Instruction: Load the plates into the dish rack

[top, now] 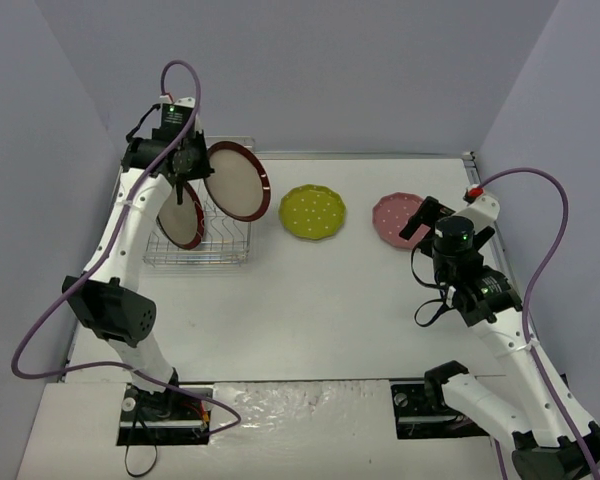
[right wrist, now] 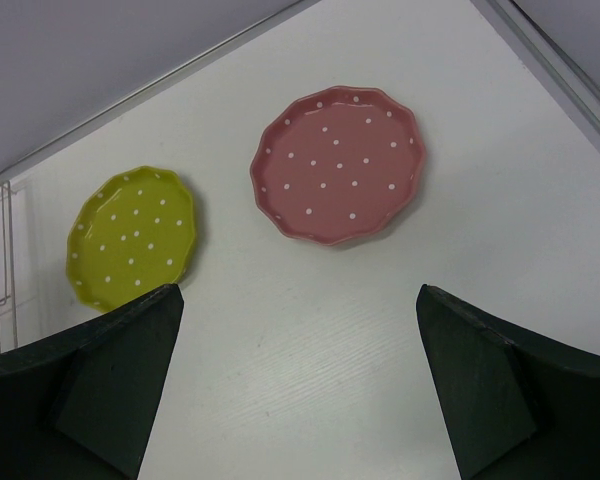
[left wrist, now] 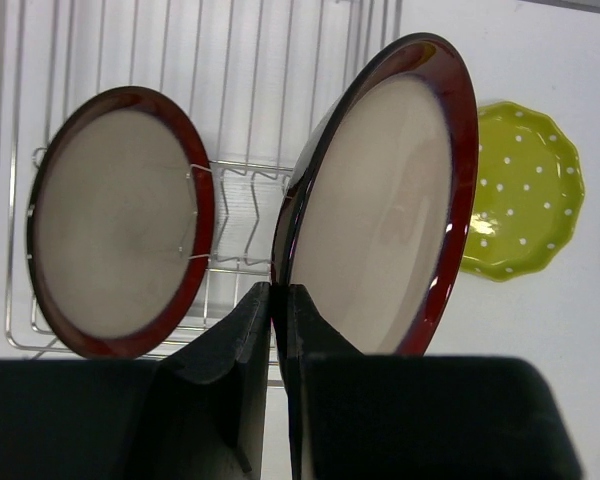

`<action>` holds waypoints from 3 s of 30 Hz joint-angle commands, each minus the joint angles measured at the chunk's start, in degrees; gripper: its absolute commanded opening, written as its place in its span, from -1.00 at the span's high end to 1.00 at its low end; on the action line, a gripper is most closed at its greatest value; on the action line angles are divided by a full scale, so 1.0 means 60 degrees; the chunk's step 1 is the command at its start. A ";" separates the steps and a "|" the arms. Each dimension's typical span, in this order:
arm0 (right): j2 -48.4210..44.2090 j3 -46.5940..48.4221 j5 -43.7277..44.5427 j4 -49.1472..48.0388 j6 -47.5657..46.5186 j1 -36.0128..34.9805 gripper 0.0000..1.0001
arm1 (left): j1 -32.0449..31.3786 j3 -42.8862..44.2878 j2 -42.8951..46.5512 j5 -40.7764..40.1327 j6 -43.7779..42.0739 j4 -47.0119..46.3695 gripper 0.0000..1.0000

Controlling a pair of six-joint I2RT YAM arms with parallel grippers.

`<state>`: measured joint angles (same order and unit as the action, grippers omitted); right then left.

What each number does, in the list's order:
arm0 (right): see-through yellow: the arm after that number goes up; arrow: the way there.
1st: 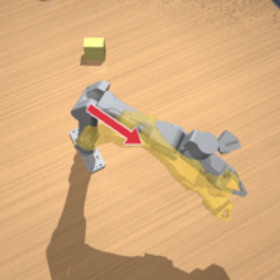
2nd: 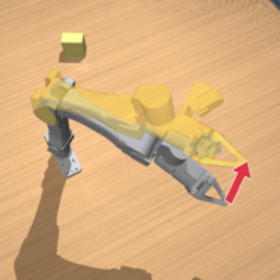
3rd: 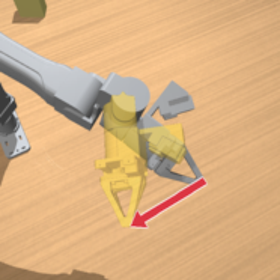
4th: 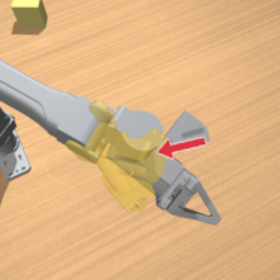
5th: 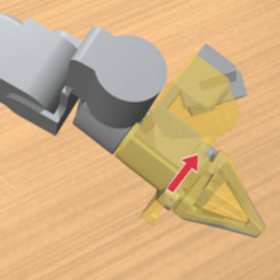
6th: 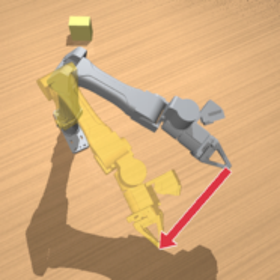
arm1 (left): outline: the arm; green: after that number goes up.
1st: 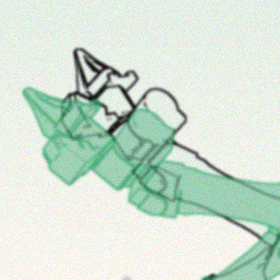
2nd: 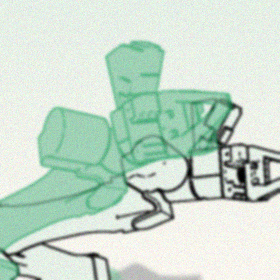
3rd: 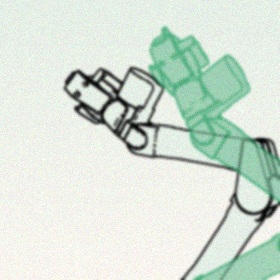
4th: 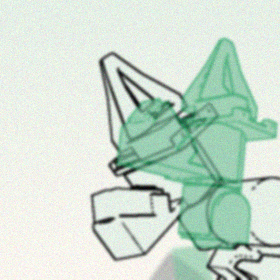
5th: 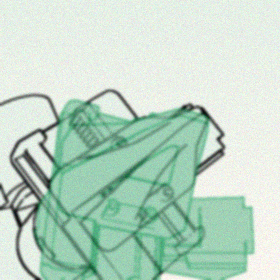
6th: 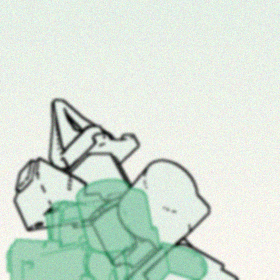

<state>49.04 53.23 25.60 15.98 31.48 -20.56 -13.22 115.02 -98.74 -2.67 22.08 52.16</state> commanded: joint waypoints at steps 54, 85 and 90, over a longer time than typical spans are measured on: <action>0.0187 -0.0424 -0.0374 -0.1118 0.0066 0.0042 -1.00 | 0.1266 -0.0025 0.0904 -0.3489 -0.1750 -0.1710 1.00; 0.0058 -0.0758 -0.0508 -0.1338 0.0151 0.0042 -1.00 | 0.1184 -0.1366 0.0762 -0.4515 -0.2635 -0.3143 1.00; 0.0025 -0.0790 -0.0506 -0.1338 0.0162 0.0042 -1.00 | 0.1140 -0.1604 0.0842 -0.4623 -0.2817 -0.3363 1.00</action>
<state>49.93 48.39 22.12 11.58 31.73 -20.56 -6.25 103.70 -97.30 -25.73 7.04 41.08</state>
